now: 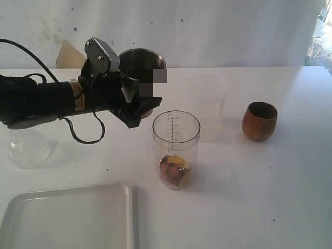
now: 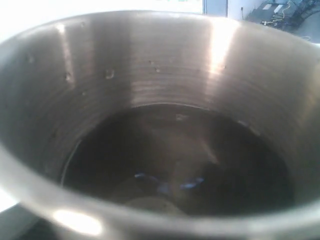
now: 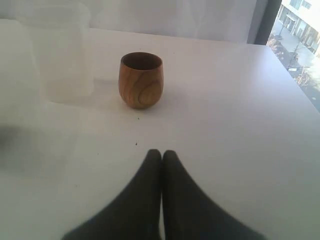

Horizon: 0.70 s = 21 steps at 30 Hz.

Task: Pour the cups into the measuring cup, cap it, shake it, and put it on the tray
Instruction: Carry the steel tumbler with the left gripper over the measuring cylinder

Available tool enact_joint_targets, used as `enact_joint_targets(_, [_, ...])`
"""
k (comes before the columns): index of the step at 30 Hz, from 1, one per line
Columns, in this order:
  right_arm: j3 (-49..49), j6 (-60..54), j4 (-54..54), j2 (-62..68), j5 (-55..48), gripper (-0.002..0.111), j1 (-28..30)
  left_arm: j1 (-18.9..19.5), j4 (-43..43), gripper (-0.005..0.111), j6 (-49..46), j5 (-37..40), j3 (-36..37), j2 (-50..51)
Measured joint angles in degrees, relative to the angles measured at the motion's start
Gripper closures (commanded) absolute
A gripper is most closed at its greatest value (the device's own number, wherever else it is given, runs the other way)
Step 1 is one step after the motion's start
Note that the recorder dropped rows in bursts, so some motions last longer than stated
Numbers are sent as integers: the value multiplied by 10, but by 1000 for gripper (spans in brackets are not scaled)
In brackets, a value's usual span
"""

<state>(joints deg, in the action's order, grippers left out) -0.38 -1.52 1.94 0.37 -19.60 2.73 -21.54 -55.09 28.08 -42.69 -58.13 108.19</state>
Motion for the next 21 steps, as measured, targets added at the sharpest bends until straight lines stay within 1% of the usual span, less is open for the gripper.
enact_joint_targets(8, [0,0,0,0,0,108,0,-1,-3,107,-91,1,0,0])
enact_joint_targets(10, [0,0,0,0,0,108,0,-1,-3,107,-101,1,0,0])
enact_joint_targets(21, [0,0,0,0,0,108,0,-2,19,107,-104,0,-8,0])
